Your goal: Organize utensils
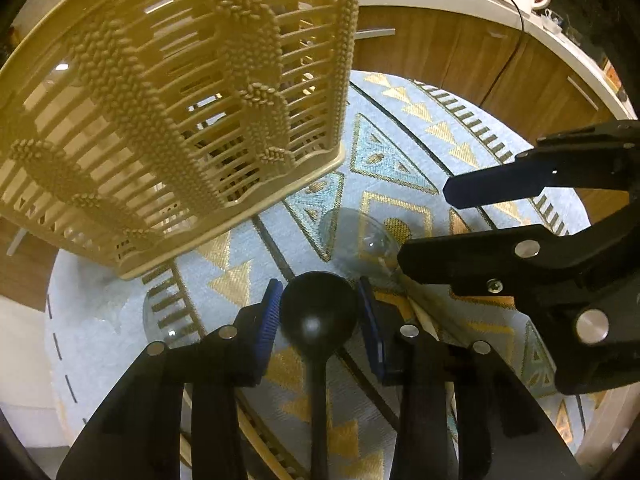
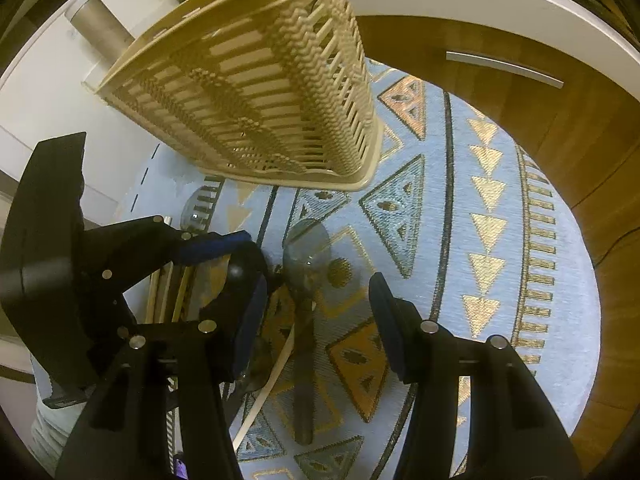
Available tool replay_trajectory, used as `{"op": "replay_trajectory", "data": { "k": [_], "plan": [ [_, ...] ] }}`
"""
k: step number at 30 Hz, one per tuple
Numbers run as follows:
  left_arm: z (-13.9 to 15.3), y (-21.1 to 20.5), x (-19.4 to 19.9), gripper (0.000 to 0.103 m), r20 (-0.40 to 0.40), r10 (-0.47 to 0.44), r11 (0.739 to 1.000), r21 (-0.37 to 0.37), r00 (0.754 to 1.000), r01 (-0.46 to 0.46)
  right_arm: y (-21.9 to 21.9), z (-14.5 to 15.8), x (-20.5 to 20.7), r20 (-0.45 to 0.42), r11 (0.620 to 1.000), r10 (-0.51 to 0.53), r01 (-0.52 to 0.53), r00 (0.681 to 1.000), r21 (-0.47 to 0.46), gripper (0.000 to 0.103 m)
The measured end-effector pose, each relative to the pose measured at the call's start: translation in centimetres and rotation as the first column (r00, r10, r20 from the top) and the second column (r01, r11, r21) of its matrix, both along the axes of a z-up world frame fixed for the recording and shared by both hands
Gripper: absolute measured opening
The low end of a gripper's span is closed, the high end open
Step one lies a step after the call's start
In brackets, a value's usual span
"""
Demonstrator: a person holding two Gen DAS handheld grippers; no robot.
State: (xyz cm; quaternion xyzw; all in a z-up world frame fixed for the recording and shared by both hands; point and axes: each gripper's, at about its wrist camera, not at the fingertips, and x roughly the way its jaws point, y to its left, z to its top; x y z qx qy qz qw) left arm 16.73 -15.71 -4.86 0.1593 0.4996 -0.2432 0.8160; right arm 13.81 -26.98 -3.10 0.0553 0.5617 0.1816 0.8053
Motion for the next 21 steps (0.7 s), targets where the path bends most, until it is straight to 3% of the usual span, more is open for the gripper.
{"op": "replay_trajectory", "data": {
  "k": [4, 11, 17, 21],
  "plan": [
    [0.4, 1.9, -0.1, 0.036, 0.007, 0.046, 0.998, -0.032, 0.999, -0.045, 0.3, -0.6, 0.4, -0.017, 1.0, 0.0, 0.0, 1.0, 0.002, 0.05],
    [3.1, 6.6, 1.4, 0.035, 0.005, 0.149, 0.971, -0.191, 0.989, -0.146, 2.4, -2.1, 1.4, -0.06, 0.999, 0.028, -0.03, 0.998, -0.022, 0.04],
    [4.7, 8.5, 2.3, 0.035, 0.018, 0.172, 0.955, -0.249, 0.985, -0.162, 4.8, -2.5, 1.8, -0.049, 0.992, 0.046, -0.051, 0.998, -0.114, 0.037],
    [5.0, 8.9, 0.9, 0.035, 0.023, 0.16, 0.955, -0.256, 0.987, -0.149, 6.8, -2.5, 2.1, -0.05, 0.975, 0.065, -0.074, 0.997, -0.207, 0.037]
  ]
}}
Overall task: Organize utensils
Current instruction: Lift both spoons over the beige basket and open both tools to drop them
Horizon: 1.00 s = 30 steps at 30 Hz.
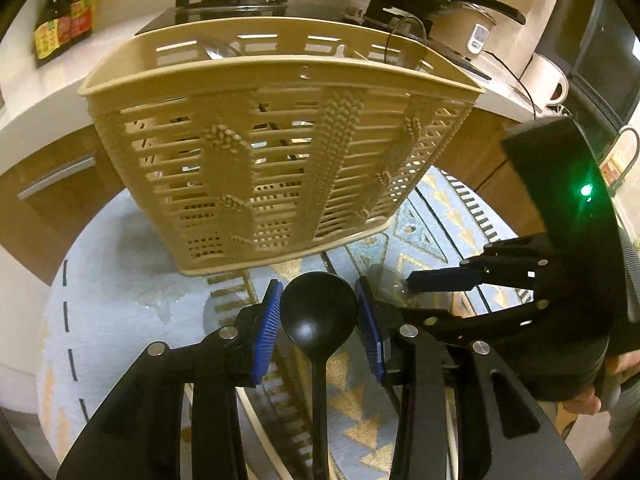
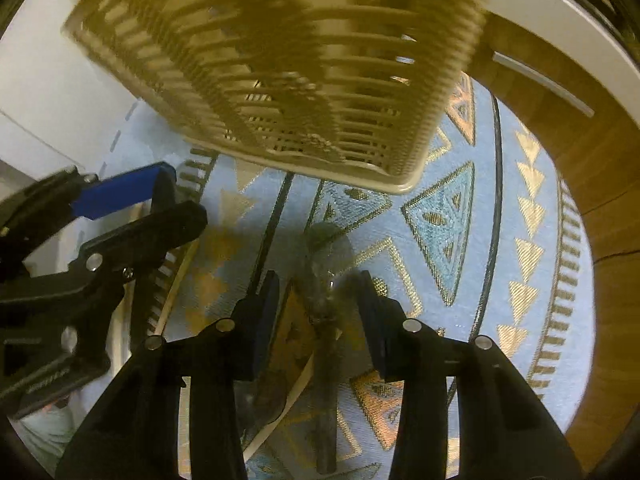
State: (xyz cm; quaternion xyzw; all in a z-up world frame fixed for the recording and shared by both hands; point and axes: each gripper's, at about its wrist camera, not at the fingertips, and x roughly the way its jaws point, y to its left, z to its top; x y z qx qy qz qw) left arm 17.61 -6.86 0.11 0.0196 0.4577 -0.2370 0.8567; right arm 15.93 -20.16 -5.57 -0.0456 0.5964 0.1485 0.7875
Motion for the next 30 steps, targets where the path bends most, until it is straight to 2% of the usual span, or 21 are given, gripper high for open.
{"op": "replay_trajectory", "data": {
  "k": [2, 3, 4, 6, 10, 14, 17, 23, 25, 30],
  "plan": [
    [-0.5, -0.6, -0.8, 0.035, 0.007, 0.005, 1.0, 0.004, 1.0, -0.005, 0.5, -0.5, 0.0, 0.0, 0.999, 0.009, -0.009, 1.0, -0.037, 0.036],
    [-0.7, -0.7, -0.9, 0.035, 0.006, 0.004, 1.0, 0.0, 1.0, -0.004, 0.9, -0.6, 0.0, 0.003, 0.998, 0.016, -0.016, 1.0, -0.065, 0.029],
    [-1.2, -1.1, -1.1, 0.035, 0.002, 0.007, 1.0, -0.007, 1.0, -0.007, 1.4, -0.7, 0.0, 0.012, 0.995, 0.019, -0.018, 1.0, -0.094, 0.029],
    [-1.4, -1.2, -1.3, 0.035, 0.004, 0.012, 1.0, -0.017, 1.0, -0.012, 1.7, -0.9, -0.2, 0.016, 0.996, 0.022, -0.02, 1.0, -0.092, 0.029],
    [-1.3, 0.1, -2.1, 0.035, 0.029, 0.028, 0.998, -0.055, 0.999, -0.027, 0.7, -0.6, -1.3, 0.041, 1.0, 0.014, -0.014, 0.999, -0.003, 0.029],
    [0.2, 2.0, -3.0, 0.035, 0.058, 0.05, 0.993, -0.108, 0.997, -0.044, -1.4, 0.9, -2.6, 0.092, 0.996, 0.002, -0.011, 0.996, 0.093, 0.029],
    [1.9, 2.6, -3.9, 0.035, 0.106, 0.062, 0.988, -0.148, 0.992, -0.046, -2.3, 2.8, -4.0, 0.175, 0.991, 0.005, -0.029, 0.984, 0.131, 0.029],
    [7.2, 3.1, -6.5, 0.035, 0.251, 0.078, 0.977, -0.211, 0.965, -0.024, -3.2, 8.9, -6.8, 0.393, 0.974, 0.02, -0.108, 0.919, 0.202, 0.029],
    [9.1, 3.3, -7.0, 0.035, 0.299, 0.095, 0.973, -0.228, 0.95, -0.026, -3.3, 11.7, -7.5, 0.479, 0.966, 0.011, -0.132, 0.878, 0.22, 0.029],
    [13.8, 3.8, -6.8, 0.035, 0.414, 0.158, 0.966, -0.252, 0.897, -0.054, -4.3, 17.6, -7.4, 0.619, 0.951, -0.048, -0.153, 0.784, 0.268, 0.029]
  ]
}}
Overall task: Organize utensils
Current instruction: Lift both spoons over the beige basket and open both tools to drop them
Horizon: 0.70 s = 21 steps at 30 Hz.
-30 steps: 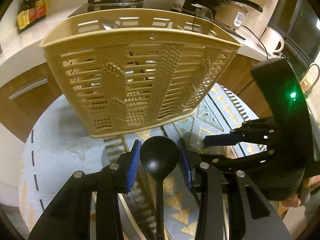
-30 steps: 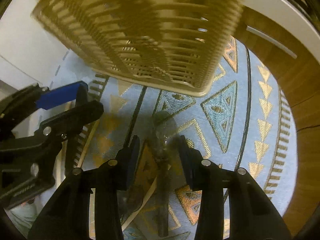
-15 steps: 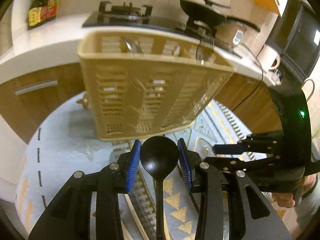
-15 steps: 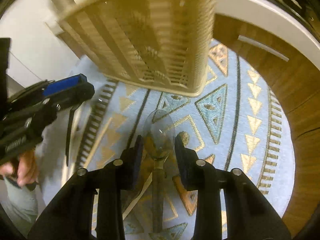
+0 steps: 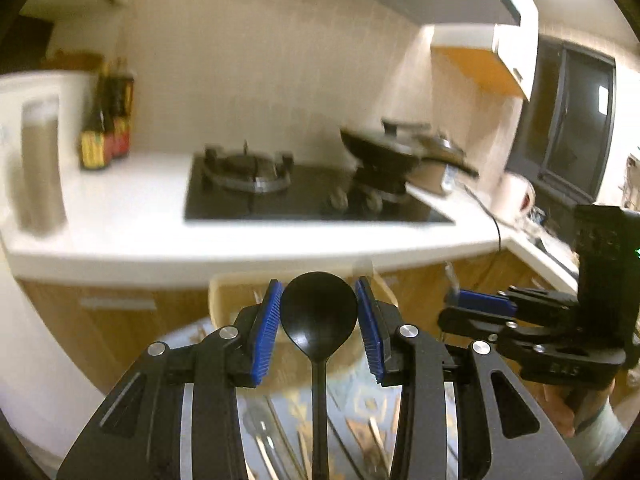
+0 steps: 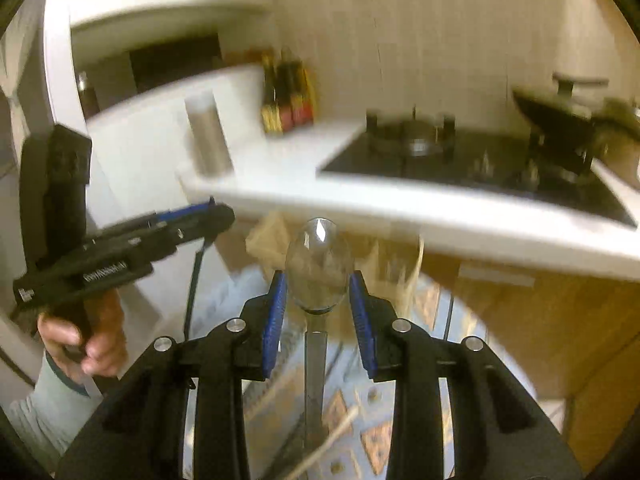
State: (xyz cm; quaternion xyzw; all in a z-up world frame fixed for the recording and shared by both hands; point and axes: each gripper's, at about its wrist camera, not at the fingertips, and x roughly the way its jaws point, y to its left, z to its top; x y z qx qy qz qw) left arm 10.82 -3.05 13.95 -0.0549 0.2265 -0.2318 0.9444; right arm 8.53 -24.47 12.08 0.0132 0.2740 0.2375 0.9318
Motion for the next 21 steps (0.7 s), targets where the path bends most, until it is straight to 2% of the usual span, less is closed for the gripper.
{"op": "replay_trajectory", "data": {
  "k": [3, 6, 9, 11, 16, 21],
  "plan": [
    [2.2, -0.1, 1.1, 0.035, 0.083, 0.067, 0.998, -0.024, 0.994, -0.065, -0.2, 2.8, 0.5, 0.096, 0.999, -0.037, 0.034, 0.995, 0.038, 0.029],
    [3.1, -0.3, 1.8, 0.036, 0.151, 0.12, 0.993, -0.027, 0.981, -0.117, -0.1, 4.4, 1.4, 0.178, 0.995, -0.083, 0.07, 0.981, 0.075, 0.029],
    [3.4, -0.2, 2.6, 0.036, 0.233, 0.161, 0.987, -0.044, 0.959, -0.156, -0.4, 5.0, 1.7, 0.262, 0.989, -0.144, 0.13, 0.954, 0.07, 0.029],
    [3.2, -0.1, 3.4, 0.036, 0.254, 0.176, 0.984, -0.05, 0.951, -0.169, -0.1, 4.8, 2.4, 0.306, 0.982, -0.188, 0.181, 0.933, 0.053, 0.029],
    [1.8, -0.4, 5.2, 0.036, 0.297, 0.209, 0.978, -0.063, 0.932, -0.199, -1.0, 3.3, 4.4, 0.335, 0.97, -0.243, 0.236, 0.91, 0.063, 0.029],
    [-0.6, -0.8, 6.7, 0.036, 0.297, 0.228, 0.973, -0.04, 0.927, -0.227, -1.0, 1.4, 5.9, 0.319, 0.969, -0.242, 0.242, 0.916, 0.038, 0.029]
  ]
}}
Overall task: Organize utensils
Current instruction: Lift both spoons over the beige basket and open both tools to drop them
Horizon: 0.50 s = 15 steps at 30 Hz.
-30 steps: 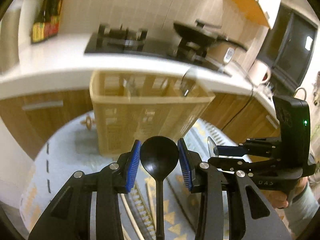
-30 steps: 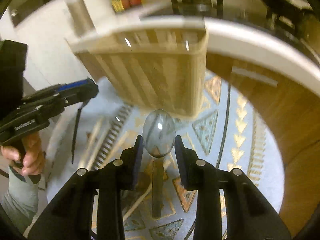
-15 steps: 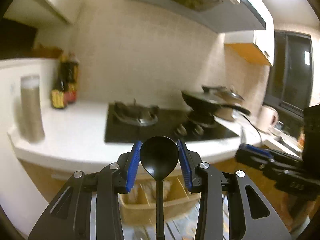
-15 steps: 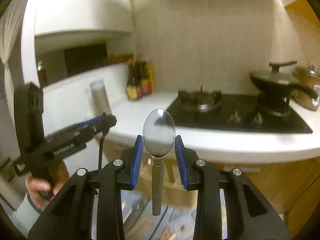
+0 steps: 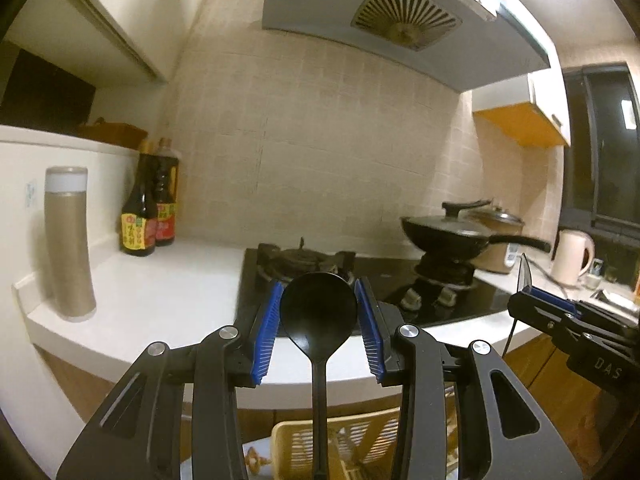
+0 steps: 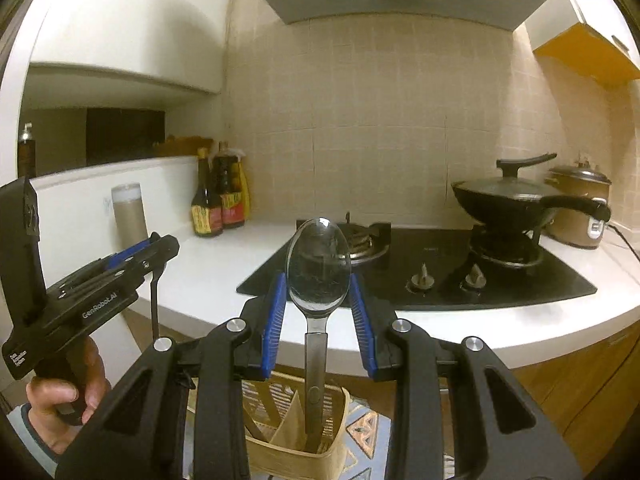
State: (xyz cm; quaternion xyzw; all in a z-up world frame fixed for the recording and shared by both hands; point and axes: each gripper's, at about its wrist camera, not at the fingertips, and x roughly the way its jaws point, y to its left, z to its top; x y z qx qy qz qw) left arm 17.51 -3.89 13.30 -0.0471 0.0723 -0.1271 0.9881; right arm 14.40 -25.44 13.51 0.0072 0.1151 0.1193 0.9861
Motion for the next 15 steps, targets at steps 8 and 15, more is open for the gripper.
{"op": "replay_trajectory", "data": {
  "k": [8, 15],
  "plan": [
    [-2.6, 0.7, 1.0, 0.036, -0.055, -0.013, 1.0, -0.012, 0.998, 0.013, 1.0, -3.0, 0.0, -0.018, 0.999, 0.003, -0.004, 1.0, -0.046, 0.03],
    [-3.3, 1.4, 0.4, 0.036, -0.084, -0.027, 0.999, -0.026, 0.996, 0.025, 0.8, -4.7, -0.6, -0.07, 0.999, 0.011, -0.014, 0.997, -0.037, 0.03]
  ]
}}
